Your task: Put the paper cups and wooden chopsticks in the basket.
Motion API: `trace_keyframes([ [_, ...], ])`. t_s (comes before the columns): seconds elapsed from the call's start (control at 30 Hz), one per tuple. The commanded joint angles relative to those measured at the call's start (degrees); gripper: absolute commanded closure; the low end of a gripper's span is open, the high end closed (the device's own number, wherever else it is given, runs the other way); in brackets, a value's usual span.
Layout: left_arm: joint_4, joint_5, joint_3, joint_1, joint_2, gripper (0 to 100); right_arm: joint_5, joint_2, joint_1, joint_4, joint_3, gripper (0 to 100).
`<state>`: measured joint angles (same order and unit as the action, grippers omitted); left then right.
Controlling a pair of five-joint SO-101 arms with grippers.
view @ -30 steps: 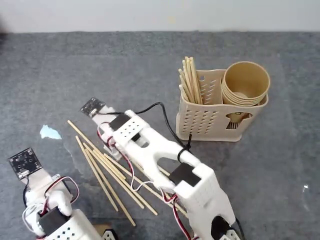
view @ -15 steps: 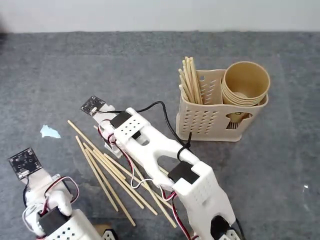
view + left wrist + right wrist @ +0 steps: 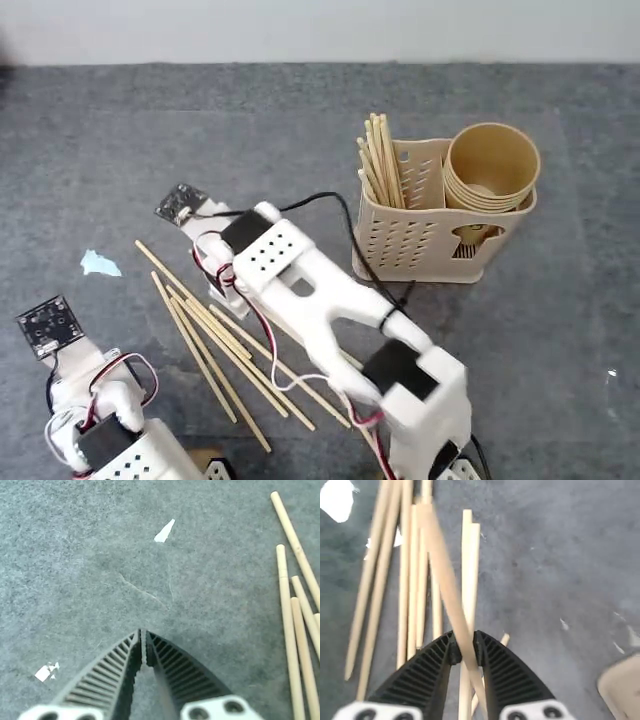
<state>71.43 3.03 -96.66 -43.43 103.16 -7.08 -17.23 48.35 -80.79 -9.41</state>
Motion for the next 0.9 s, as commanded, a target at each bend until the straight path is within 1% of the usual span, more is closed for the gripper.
trace_keyframes([
  [0.0,-1.23,-0.62,0.48,0.26,0.62,99,-0.7,9.71,-0.22,-4.0,-1.41,99.0],
  [0.17,-1.23,-0.62,0.48,0.26,0.62,99,-0.79,19.47,-0.31,-7.52,-1.41,99.0],
  [0.33,-1.23,-0.62,0.48,0.26,0.62,99,-2.9,28.88,-0.31,-6.9,-1.41,99.0],
  [0.7,-1.23,-0.62,0.48,0.26,0.62,99,-3.16,43.12,-0.48,4.18,-1.41,99.0],
  [0.8,-1.23,-0.62,0.48,0.26,0.62,99,-3.16,45.58,-3.3,8.31,-1.41,99.0],
  [0.87,-1.23,-0.62,0.48,0.26,0.62,99,-3.16,46.81,-6.55,10.86,-1.41,99.0],
])
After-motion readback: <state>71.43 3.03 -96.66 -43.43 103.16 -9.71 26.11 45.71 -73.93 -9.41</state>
